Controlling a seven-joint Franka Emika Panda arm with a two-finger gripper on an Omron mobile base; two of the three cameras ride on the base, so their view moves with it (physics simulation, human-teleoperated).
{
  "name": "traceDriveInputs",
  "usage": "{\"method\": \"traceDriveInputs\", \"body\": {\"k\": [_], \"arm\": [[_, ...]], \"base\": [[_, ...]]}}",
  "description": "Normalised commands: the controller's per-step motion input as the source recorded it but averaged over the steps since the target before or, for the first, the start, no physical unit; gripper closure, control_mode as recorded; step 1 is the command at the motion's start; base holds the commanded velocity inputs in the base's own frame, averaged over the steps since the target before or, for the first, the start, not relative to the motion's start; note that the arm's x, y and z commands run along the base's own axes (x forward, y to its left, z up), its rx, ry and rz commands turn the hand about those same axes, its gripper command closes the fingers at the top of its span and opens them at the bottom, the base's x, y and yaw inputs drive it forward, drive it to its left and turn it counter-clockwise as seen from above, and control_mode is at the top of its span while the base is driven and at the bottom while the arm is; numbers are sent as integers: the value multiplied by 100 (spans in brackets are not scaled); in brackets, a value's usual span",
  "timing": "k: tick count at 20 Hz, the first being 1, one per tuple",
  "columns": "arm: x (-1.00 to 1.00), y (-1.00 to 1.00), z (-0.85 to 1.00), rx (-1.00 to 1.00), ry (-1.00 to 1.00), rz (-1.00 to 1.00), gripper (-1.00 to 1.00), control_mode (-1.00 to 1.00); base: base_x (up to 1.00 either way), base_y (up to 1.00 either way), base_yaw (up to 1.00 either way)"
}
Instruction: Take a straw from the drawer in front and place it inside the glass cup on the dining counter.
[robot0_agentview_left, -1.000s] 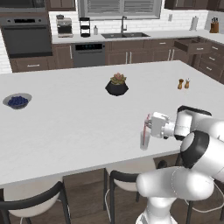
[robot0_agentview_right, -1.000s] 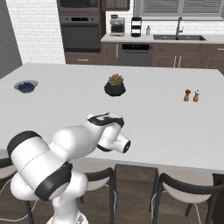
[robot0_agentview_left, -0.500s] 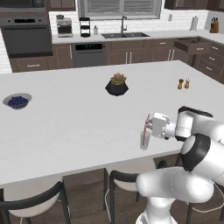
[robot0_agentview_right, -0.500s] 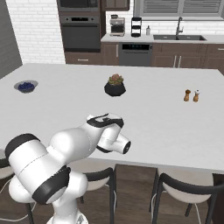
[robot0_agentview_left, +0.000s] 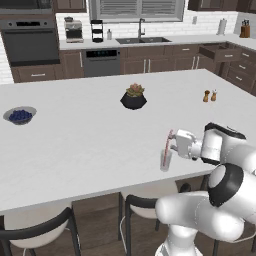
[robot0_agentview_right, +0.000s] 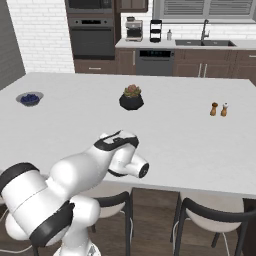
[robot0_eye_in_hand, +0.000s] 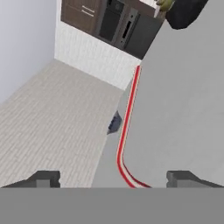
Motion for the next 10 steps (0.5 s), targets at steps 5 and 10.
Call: {"method": "traceDriveInputs", "body": {"k": [5,10], "arm": [[-24,-8,19,-11,6,-16,-100,-100],[-44,-9,60,-12,10,-21,-100,-100]], "base": [[0,0,0],[0,0,0]]}}
